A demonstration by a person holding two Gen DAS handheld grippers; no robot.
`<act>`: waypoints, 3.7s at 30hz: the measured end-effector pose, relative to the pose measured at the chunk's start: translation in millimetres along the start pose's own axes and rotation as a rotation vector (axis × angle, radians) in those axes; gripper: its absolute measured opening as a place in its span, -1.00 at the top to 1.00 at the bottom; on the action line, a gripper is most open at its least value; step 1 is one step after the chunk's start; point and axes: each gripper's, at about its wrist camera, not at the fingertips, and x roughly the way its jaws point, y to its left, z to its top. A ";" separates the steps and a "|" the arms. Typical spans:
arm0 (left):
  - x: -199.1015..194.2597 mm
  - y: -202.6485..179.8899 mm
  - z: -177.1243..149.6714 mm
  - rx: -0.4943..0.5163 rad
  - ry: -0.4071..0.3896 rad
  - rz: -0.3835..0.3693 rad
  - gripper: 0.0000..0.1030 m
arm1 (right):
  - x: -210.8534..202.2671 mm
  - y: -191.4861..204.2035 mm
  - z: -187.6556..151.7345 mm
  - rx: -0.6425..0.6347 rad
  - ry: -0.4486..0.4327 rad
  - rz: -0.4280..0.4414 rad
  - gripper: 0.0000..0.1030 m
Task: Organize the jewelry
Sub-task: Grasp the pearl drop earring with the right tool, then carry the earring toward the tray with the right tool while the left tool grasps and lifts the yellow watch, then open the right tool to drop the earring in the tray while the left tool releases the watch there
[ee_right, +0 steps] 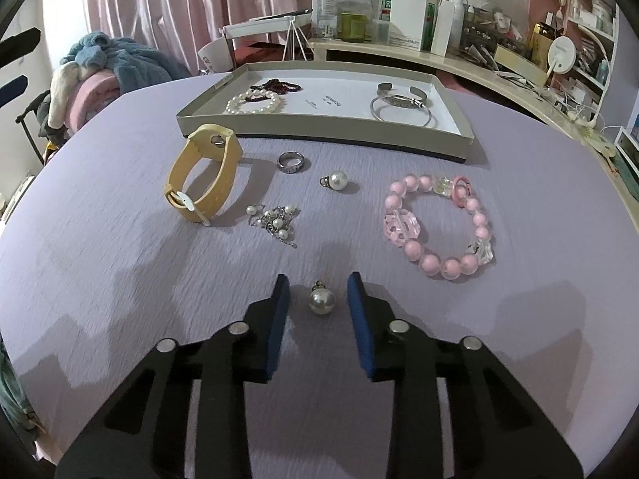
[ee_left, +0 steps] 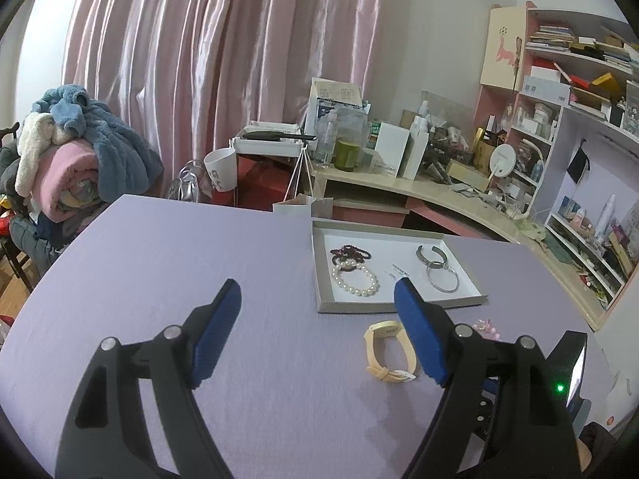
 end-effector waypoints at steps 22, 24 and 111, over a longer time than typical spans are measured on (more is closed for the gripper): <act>89.3 -58.0 -59.1 0.038 0.235 -0.062 -0.64 | -22.1 -45.0 0.6 0.117 -0.041 0.000 0.73; 100.1 -65.3 -64.0 0.044 0.257 -0.060 -0.64 | -24.9 -49.7 2.2 0.124 -0.052 -0.003 0.73; 145.3 -53.9 14.4 -0.032 0.156 -0.100 0.23 | 62.5 -96.1 157.3 0.257 -0.131 -0.007 -0.19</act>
